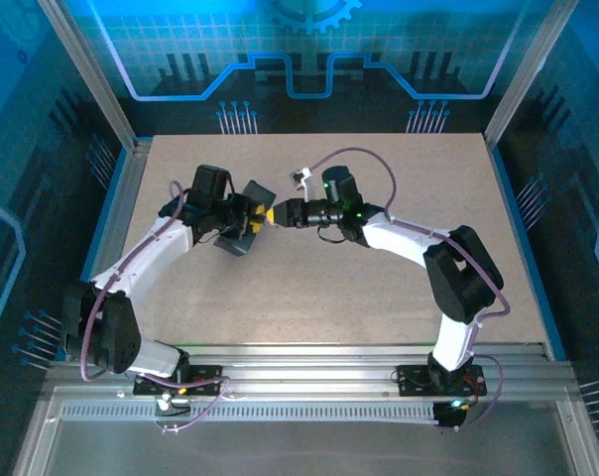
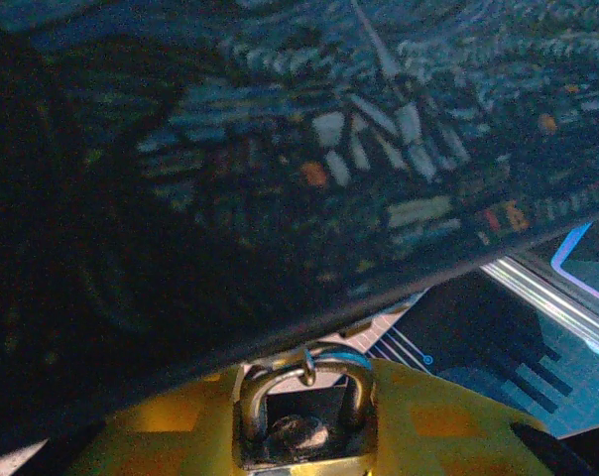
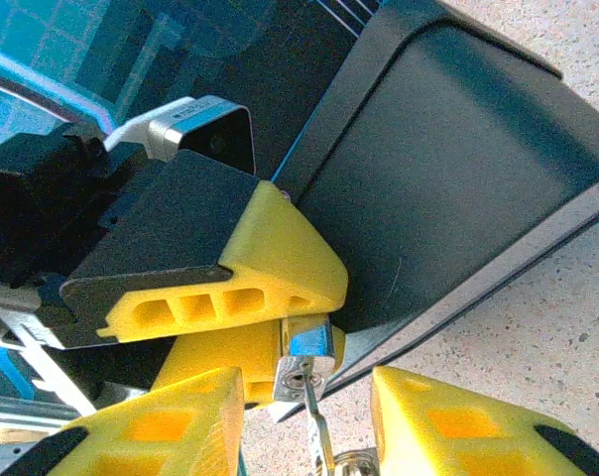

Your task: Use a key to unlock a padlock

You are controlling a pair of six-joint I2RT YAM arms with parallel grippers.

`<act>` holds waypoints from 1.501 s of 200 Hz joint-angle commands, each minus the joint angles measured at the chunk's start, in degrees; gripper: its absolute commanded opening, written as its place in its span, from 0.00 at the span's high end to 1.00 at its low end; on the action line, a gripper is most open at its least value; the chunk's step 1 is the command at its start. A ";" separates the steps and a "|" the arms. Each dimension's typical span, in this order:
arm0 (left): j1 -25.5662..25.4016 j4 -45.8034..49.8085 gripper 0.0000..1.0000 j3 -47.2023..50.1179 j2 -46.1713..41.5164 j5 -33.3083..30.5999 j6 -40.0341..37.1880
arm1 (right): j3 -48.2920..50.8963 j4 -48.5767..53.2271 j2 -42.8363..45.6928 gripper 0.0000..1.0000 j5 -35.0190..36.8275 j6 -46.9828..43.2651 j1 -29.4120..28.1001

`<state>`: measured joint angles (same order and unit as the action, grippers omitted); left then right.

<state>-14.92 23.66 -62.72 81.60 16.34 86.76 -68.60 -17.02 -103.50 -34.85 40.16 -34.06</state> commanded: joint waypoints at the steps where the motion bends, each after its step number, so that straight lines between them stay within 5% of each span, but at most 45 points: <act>1: 0.85 -2.42 1.00 -0.30 -2.74 1.23 0.03 | 1.33 -1.57 2.93 0.61 0.49 0.27 0.75; 300: 1.03 -3.02 1.00 -0.04 -3.56 1.24 0.55 | -0.22 1.23 -0.28 0.80 -2.63 0.20 -1.39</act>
<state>-14.35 23.66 -62.72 80.82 16.34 87.11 -67.18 -15.92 -102.67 -36.47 40.38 -34.70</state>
